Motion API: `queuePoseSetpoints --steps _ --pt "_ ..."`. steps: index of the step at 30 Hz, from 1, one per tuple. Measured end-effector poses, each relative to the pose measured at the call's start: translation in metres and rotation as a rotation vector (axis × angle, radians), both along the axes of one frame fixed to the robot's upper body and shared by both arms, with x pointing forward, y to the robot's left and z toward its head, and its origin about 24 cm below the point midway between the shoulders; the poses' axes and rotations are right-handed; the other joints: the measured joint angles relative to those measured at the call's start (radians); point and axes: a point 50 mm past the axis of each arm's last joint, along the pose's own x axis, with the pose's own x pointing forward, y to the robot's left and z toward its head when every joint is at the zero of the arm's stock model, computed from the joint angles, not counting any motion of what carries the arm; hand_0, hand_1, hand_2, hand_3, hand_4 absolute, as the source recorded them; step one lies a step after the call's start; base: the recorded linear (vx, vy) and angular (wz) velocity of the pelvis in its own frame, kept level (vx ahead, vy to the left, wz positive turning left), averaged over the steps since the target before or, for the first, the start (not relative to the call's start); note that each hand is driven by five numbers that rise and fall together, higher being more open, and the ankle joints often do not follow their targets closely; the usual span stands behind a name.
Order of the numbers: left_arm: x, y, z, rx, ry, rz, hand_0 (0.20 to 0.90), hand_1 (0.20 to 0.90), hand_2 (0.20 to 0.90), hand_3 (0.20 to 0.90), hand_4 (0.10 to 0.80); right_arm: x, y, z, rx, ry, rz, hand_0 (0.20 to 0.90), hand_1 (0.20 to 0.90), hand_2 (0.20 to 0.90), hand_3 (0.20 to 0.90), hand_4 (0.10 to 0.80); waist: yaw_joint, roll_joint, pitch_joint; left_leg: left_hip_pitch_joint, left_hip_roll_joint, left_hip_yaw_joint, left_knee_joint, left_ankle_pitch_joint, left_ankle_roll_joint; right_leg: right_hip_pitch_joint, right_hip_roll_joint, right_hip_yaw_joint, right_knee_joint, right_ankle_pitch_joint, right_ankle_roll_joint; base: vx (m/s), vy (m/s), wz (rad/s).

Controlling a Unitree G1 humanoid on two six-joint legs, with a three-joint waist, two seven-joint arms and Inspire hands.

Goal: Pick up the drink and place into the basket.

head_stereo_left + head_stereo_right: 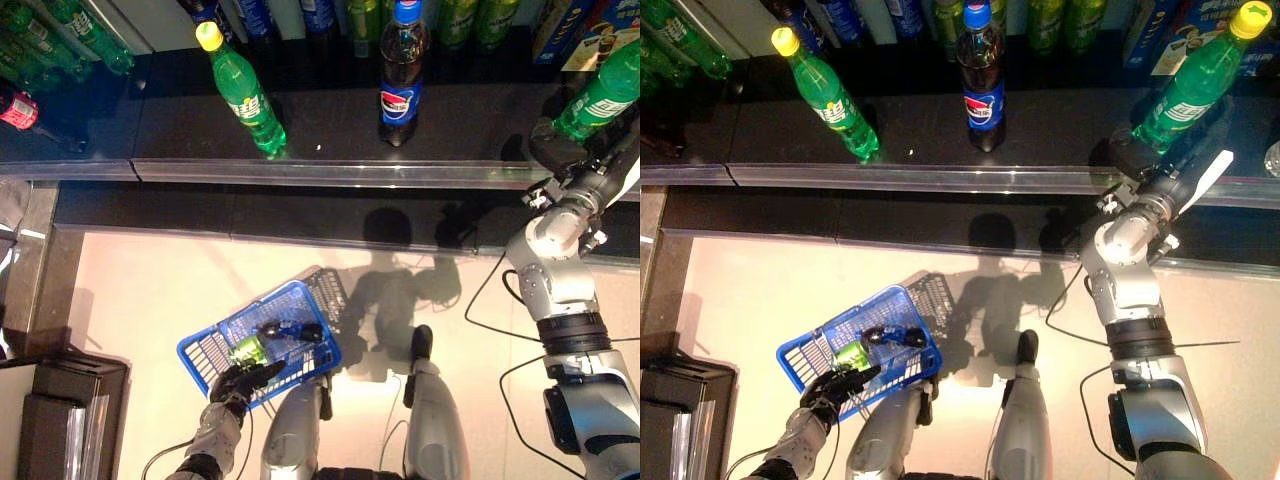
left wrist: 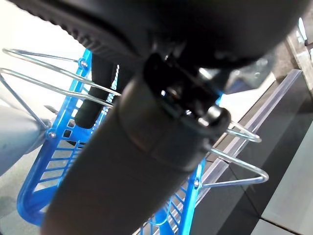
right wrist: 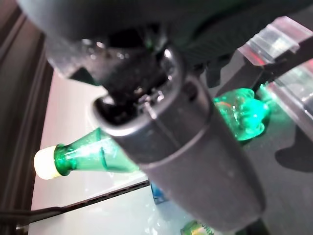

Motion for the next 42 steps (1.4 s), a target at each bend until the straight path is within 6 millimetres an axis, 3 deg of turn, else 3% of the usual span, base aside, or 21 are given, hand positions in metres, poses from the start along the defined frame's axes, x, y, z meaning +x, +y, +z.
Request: queuePoseSetpoints --steps 8,10,11,12,13,14,15,37,42 --pt "0.004 0.0 0.003 -0.004 -0.016 -0.004 0.3 0.3 0.3 0.2 0.1 0.008 -0.012 0.023 -0.016 -0.011 -0.039 0.9 0.9 0.9 0.9 0.8 0.021 0.002 0.001 -0.023 -0.007 -0.004 0.012 -0.001 0.001 -0.022 -0.005 -0.001 0.014 -0.004 -0.002 0.004 0.001 0.0" --pt "0.004 0.0 0.003 -0.006 -0.012 -0.004 0.3 0.3 0.3 0.2 0.1 0.009 -0.012 0.027 -0.018 -0.018 -0.042 0.764 0.764 0.764 0.741 0.641 0.023 0.002 0.001 -0.024 -0.008 -0.004 0.013 -0.001 0.002 -0.025 -0.006 -0.001 0.017 -0.004 -0.001 0.0 0.0 0.0" --pt "0.004 0.001 0.003 -0.007 -0.011 -0.005 0.3 0.3 0.3 0.2 0.1 0.009 -0.012 0.03 -0.021 -0.023 -0.041 0.578 0.578 0.578 0.524 0.424 0.024 0.002 0.001 -0.025 -0.009 -0.004 0.013 -0.001 0.002 -0.026 -0.007 0.0 0.017 -0.004 -0.001 0.0 0.0 0.0" --pt "0.005 0.0 0.004 -0.009 -0.012 -0.007 0.3 0.3 0.3 0.2 0.1 0.009 -0.012 0.031 -0.022 -0.026 -0.042 0.531 0.531 0.531 0.469 0.369 0.024 0.002 0.001 -0.026 -0.009 -0.004 0.014 -0.001 0.002 -0.028 -0.008 0.0 0.019 -0.004 -0.001 0.0 0.0 0.0" --pt "0.006 0.0 0.005 -0.01 -0.016 -0.011 0.3 0.3 0.3 0.2 0.1 0.008 -0.015 0.033 -0.03 -0.026 -0.052 0.399 0.399 0.399 0.315 0.215 0.027 0.002 0.001 -0.032 -0.01 -0.004 0.017 -0.002 0.003 -0.035 -0.01 0.0 0.025 -0.005 -0.001 0.0 0.0 0.0" --pt "0.007 0.0 0.006 -0.01 -0.022 -0.016 0.3 0.3 0.3 0.2 0.1 0.008 -0.018 0.034 -0.034 -0.027 -0.058 0.324 0.324 0.324 0.227 0.127 0.029 0.002 0.001 -0.036 -0.011 -0.005 0.018 -0.002 0.003 -0.039 -0.011 0.0 0.027 -0.006 0.0 0.0 0.0 0.0" --pt "0.008 0.0 0.006 -0.01 -0.025 -0.018 0.3 0.3 0.3 0.2 0.1 0.007 -0.019 0.035 -0.036 -0.028 -0.062 0.3 0.3 0.3 0.2 0.1 0.032 0.002 0.001 -0.038 -0.013 -0.005 0.018 -0.001 0.003 -0.042 -0.012 0.001 0.029 -0.006 -0.001 0.0 0.0 0.0" --pt "0.011 0.0 0.009 -0.022 -0.036 -0.025 0.3 0.3 0.3 0.2 0.1 0.01 -0.016 0.04 -0.048 -0.024 -0.027 0.3 0.3 0.3 0.2 0.1 0.041 0.002 0.001 -0.05 -0.017 -0.004 0.033 -0.004 0.006 -0.058 -0.017 0.001 0.054 -0.003 0.003 -0.047 0.022 0.0" --pt "0.006 -0.001 0.005 -0.029 -0.012 -0.02 0.3 0.3 0.3 0.2 0.1 0.005 -0.017 0.017 -0.077 0.04 0.009 0.3 0.3 0.3 0.2 0.1 0.037 0.001 0.001 0.002 -0.021 0.0 0.036 -0.007 0.01 -0.007 -0.024 -0.001 0.064 -0.019 -0.003 0.004 0.065 0.01"
